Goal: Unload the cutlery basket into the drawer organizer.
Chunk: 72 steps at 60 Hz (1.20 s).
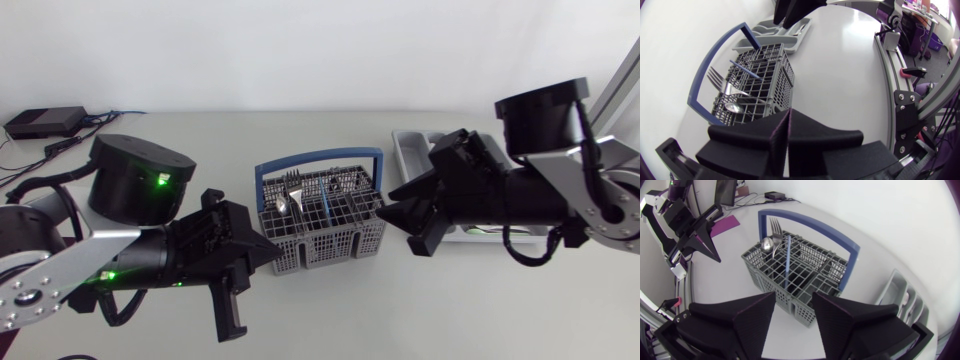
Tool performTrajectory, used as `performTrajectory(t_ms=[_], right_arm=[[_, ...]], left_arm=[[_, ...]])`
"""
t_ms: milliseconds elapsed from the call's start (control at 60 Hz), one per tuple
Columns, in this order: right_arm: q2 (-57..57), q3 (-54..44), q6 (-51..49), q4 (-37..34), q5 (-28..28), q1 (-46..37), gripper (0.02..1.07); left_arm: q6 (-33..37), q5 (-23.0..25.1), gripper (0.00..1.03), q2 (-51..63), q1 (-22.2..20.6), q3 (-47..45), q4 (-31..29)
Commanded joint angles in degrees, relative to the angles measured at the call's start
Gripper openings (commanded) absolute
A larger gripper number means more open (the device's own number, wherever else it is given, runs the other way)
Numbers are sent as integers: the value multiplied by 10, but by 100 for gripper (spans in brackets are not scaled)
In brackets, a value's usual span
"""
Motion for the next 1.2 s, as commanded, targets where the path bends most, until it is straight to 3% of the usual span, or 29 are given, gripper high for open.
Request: performTrajectory(t_ms=[0, 233, 733, 917, 1183], right_arm=[[39, 19, 22, 20, -4, 17, 52], [117, 54, 30, 65, -4, 58, 48], [228, 120, 29, 82, 13, 87, 43], [258, 137, 30, 88, 23, 96, 34], [268, 140, 29, 96, 33, 96, 8]], left_arm=[[-13, 2, 15, -7, -2, -13, 3], [-11, 3, 15, -7, 0, -20, 6], [-6, 3, 15, -1, 6, -26, 16], [-5, 3, 15, 0, 7, -26, 17], [-3, 4, 15, 0, 10, -25, 16]])
